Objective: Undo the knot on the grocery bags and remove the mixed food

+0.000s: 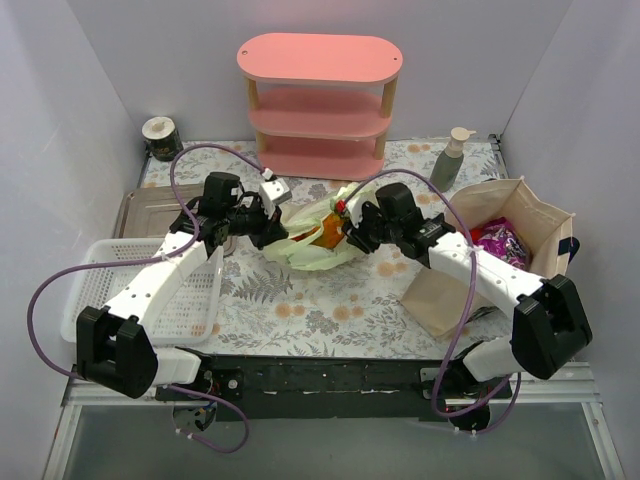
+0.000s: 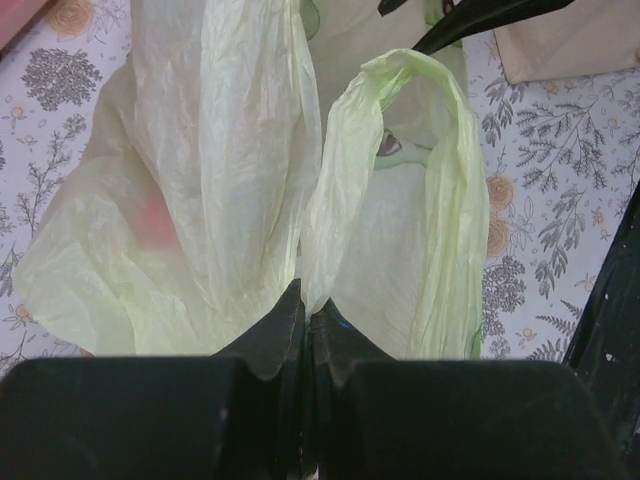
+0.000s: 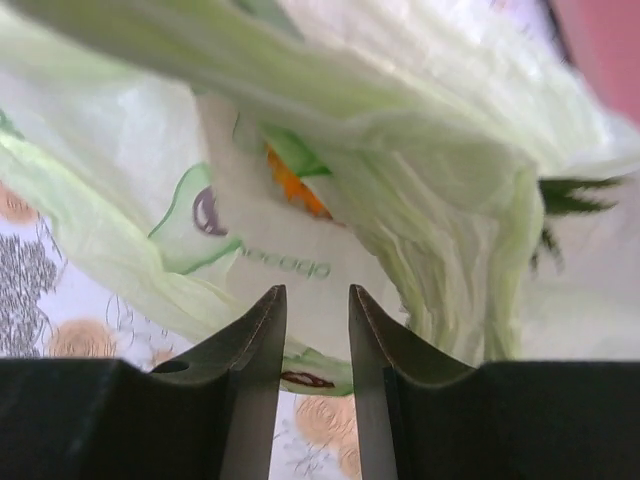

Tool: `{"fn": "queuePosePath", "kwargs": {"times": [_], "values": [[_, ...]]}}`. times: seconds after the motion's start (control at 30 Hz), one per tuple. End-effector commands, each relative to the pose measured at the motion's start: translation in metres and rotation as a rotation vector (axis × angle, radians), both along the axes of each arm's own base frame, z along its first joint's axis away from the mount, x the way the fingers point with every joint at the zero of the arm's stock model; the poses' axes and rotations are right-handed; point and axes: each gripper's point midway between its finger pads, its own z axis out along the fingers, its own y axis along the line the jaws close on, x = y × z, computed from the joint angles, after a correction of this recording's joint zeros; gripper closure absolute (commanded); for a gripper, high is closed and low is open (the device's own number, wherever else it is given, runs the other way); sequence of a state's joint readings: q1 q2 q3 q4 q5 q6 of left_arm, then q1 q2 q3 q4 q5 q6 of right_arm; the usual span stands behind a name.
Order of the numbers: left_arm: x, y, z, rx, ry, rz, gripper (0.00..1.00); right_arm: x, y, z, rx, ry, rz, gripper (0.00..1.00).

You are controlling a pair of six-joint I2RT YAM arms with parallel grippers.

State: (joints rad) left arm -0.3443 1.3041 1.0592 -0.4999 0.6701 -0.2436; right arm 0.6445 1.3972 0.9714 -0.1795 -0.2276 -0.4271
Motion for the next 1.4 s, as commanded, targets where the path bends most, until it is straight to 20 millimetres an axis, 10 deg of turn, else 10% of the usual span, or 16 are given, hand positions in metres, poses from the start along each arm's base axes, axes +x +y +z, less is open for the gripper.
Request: {"fn": "queuePosePath", "kwargs": {"times": [0.0, 0.57, 0.83, 1.17, 1.37], "values": [[0.014, 0.000, 0.016, -0.027, -0.059, 0.058, 1.00, 0.024, 0.031, 0.044, 0.122, -0.058, 0.014, 0.61], [0.045, -0.009, 0.049, -0.159, -0.059, 0.203, 1.00, 0.120, 0.036, 0.036, 0.156, -0.016, -0.407, 0.66], [0.041, -0.012, 0.046, -0.163, -0.033, 0.184, 1.00, 0.142, 0.021, 0.014, 0.161, 0.062, -0.586, 0.28], [0.044, -0.012, 0.041, -0.151, -0.027, 0.182, 1.00, 0.162, 0.018, -0.031, 0.137, 0.156, -0.669, 0.22], [0.046, -0.015, 0.036, -0.157, -0.008, 0.176, 1.00, 0.157, 0.040, -0.031, 0.169, 0.171, -0.480, 0.79]]}}
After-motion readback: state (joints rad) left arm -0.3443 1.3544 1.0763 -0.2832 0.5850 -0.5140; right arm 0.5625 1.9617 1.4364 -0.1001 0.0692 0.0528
